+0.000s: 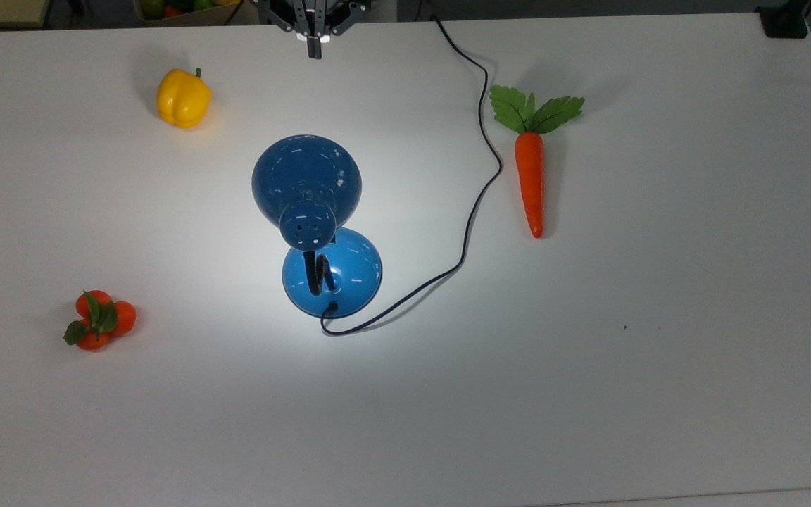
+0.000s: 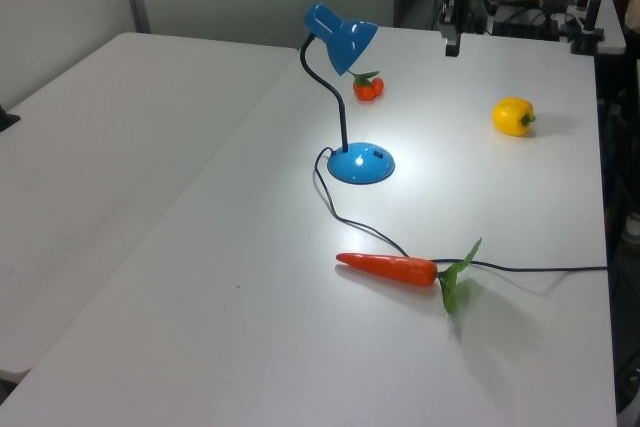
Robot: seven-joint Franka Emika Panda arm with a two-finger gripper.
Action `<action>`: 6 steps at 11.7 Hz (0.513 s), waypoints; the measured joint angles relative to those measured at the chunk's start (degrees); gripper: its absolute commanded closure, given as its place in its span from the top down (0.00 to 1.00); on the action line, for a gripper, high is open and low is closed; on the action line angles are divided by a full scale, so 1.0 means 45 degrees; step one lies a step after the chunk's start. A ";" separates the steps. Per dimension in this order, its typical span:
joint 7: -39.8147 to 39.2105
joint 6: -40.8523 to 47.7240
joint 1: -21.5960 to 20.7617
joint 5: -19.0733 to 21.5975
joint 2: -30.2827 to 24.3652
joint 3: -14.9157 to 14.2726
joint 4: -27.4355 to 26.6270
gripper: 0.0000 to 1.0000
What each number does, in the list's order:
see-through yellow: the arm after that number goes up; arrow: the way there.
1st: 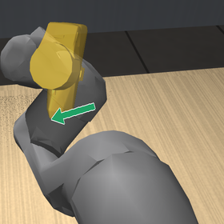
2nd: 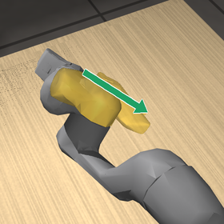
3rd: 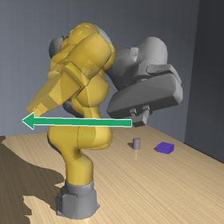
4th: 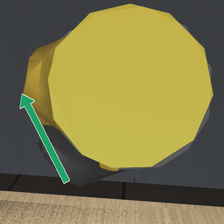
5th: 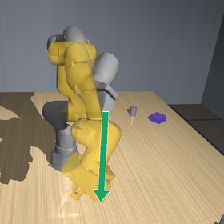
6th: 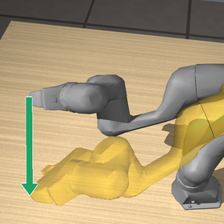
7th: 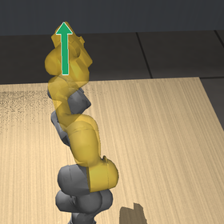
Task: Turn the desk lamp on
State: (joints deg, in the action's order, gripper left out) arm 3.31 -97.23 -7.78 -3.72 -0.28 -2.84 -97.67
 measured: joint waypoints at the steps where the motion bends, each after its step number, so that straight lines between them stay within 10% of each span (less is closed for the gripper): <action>1: 0.0000 0.0176 0.0000 0.0000 -0.0134 0.0000 0.0082 0.34; 3: -0.0002 0.0815 0.0000 0.0001 -0.0292 0.0000 0.0425 0.93; 6: -0.0003 0.1344 0.0000 0.0001 -0.0303 0.0000 0.0667 1.00</action>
State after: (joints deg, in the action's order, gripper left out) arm 3.30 -91.18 -7.78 -3.71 -1.65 -2.84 -94.66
